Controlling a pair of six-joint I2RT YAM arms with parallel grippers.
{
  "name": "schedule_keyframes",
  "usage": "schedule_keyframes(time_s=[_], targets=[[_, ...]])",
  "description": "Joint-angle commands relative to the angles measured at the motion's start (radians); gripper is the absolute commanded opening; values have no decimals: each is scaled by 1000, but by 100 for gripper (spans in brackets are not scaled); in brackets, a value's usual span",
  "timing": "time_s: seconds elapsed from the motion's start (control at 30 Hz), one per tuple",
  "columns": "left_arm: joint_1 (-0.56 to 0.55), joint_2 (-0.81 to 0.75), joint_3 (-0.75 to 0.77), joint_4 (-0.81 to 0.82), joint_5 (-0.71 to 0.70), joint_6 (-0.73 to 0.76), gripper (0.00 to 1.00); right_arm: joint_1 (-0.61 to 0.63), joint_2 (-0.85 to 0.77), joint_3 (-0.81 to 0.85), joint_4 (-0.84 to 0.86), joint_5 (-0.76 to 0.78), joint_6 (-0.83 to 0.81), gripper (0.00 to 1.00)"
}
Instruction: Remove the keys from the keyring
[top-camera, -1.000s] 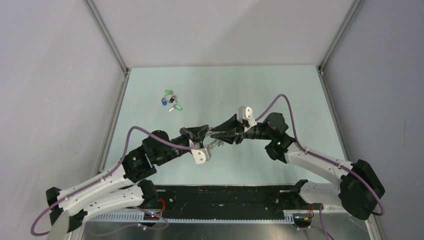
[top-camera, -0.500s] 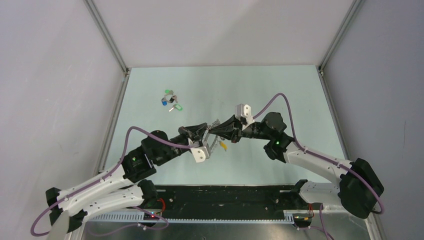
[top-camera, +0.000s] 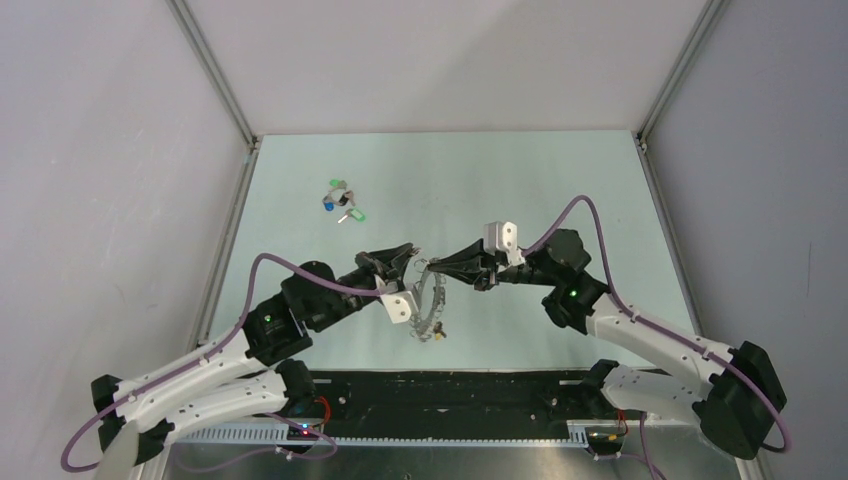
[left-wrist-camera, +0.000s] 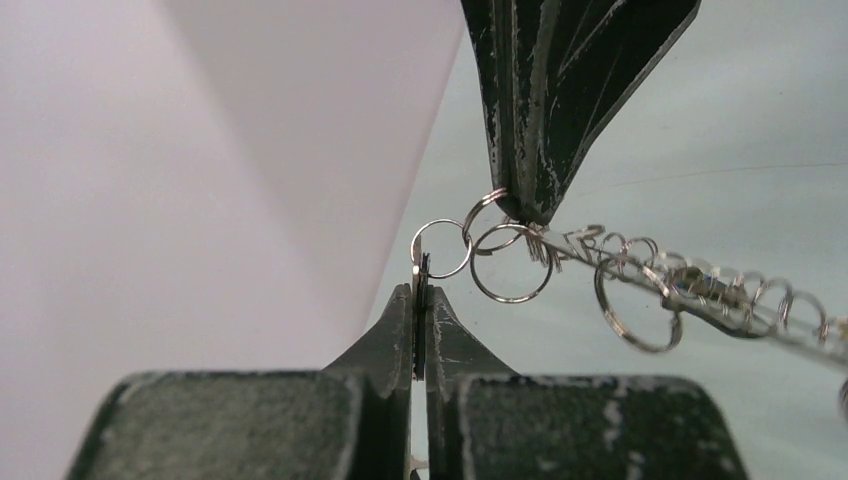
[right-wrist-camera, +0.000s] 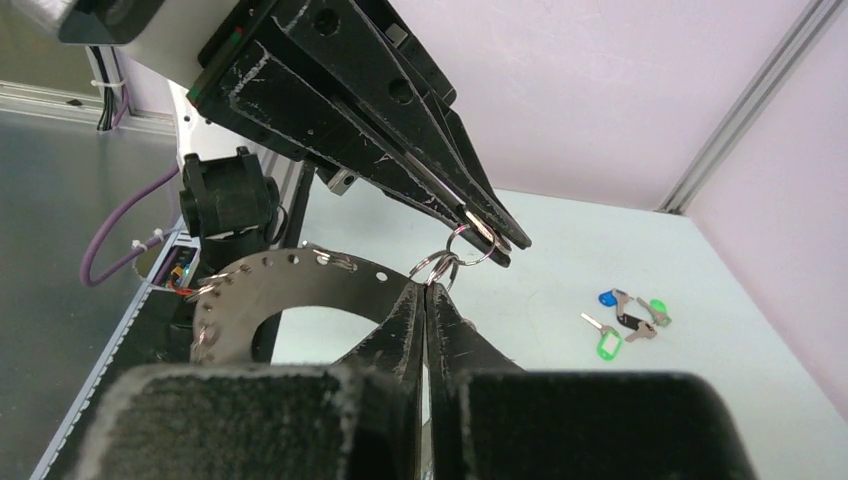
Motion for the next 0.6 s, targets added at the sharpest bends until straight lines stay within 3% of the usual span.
schedule_keyframes(time_s=[0.0, 0.57], targets=[[-2, -9, 21, 68, 14, -5, 0, 6, -44, -18, 92, -12, -27, 0], [-3, 14, 25, 45, 103, -15, 0, 9, -22, -49, 352, 54, 67, 0]])
